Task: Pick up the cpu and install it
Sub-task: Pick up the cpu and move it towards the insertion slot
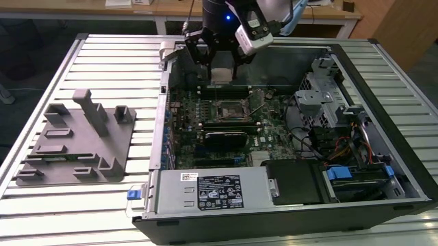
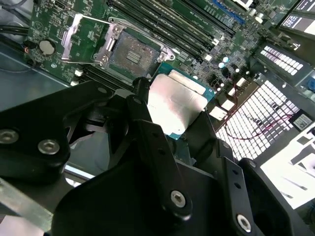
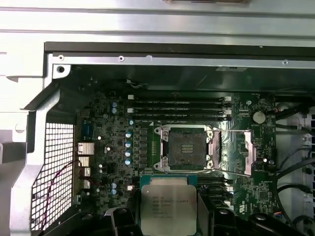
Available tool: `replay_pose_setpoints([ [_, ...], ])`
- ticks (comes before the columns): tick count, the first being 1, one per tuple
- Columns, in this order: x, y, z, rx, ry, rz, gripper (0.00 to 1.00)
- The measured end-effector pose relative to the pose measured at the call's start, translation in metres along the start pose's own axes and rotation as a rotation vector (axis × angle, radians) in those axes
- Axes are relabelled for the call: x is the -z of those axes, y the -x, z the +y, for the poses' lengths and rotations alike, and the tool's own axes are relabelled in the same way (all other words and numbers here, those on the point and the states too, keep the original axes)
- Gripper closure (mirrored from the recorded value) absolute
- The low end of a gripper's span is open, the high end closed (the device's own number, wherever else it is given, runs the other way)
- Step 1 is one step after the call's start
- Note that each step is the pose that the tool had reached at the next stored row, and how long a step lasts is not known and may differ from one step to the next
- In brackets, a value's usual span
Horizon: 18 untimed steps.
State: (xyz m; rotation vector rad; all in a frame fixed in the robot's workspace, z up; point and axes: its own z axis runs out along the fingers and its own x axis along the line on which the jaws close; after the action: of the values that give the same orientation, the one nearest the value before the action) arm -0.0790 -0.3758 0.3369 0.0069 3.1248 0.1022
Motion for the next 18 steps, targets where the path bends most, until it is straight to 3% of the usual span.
replay_pose_setpoints([
  [6, -0.0007, 0.0009, 0.0001, 0.000, 0.0001, -0.0001, 0.45],
  [18, -0.0103, 0.0147, -0.0005, 0.000, 0.0001, 0.0015, 0.45],
])
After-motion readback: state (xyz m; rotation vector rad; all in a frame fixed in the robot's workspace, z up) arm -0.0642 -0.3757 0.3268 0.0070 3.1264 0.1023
